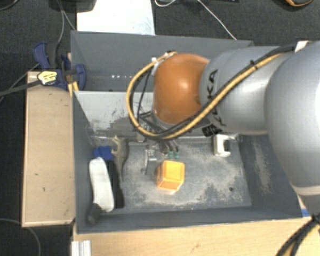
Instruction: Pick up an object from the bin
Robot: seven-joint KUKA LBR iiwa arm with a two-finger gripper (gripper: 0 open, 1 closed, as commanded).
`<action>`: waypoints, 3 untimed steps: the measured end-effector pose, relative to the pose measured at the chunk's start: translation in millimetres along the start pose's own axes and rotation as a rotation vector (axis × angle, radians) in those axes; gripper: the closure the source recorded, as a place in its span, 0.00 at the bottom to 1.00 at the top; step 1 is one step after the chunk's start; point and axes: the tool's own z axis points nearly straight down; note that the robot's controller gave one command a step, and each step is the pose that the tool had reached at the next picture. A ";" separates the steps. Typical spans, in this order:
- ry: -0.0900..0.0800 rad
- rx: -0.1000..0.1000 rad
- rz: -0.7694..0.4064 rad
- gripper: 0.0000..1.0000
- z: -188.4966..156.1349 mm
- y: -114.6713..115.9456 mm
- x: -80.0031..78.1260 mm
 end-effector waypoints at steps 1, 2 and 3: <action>-0.008 -0.001 0.005 0.00 -5.0 -0.9 -1.8; -0.001 0.000 -0.195 0.00 60.0 -29.9 10.0; -0.008 0.000 -0.402 1.00 65.6 -29.8 23.4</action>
Offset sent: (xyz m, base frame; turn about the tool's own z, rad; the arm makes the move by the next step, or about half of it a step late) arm -0.0117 -0.0316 -0.0648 -0.2102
